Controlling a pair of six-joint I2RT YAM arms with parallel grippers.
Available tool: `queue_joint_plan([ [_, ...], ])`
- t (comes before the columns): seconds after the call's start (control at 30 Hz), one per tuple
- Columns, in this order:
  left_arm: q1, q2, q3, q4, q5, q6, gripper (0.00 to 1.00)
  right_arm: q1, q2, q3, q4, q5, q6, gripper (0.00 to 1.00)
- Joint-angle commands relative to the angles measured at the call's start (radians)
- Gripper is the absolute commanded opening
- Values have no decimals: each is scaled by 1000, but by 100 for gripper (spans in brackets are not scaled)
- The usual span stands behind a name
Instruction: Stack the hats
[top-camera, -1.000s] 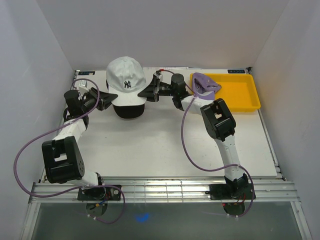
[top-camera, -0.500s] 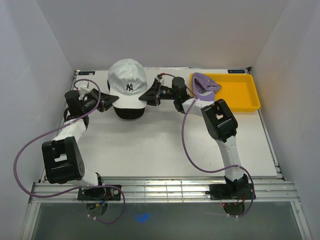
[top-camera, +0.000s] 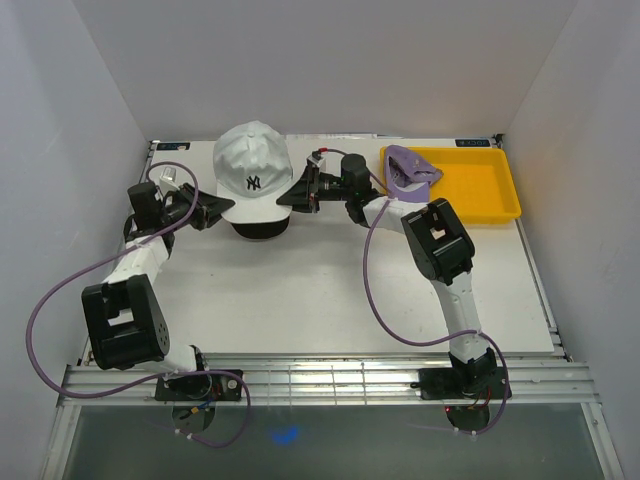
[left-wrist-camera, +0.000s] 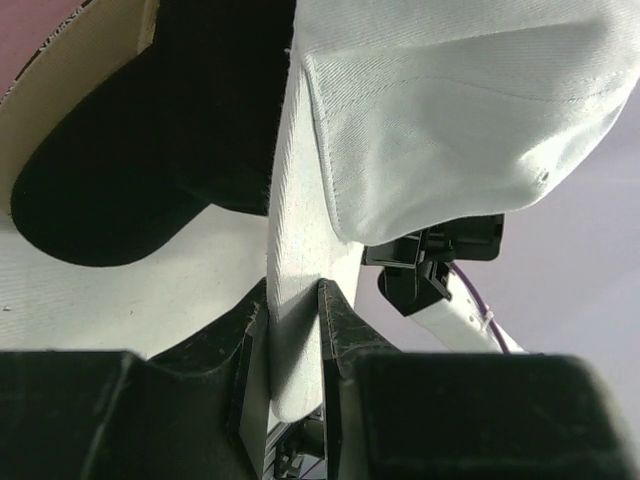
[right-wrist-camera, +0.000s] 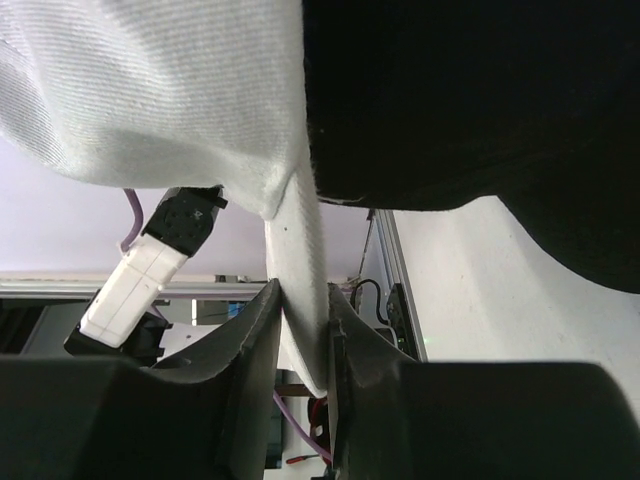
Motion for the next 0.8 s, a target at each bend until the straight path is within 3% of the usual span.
queue_joint_plan([
  [0.0, 12, -19, 31, -171, -85, 116, 0, -9, -39, 35, -17, -4, -45, 21],
  [0.77, 12, 63, 27, -292, -179, 245, 0, -42, -25, -113, -62, 26, -96, 14],
])
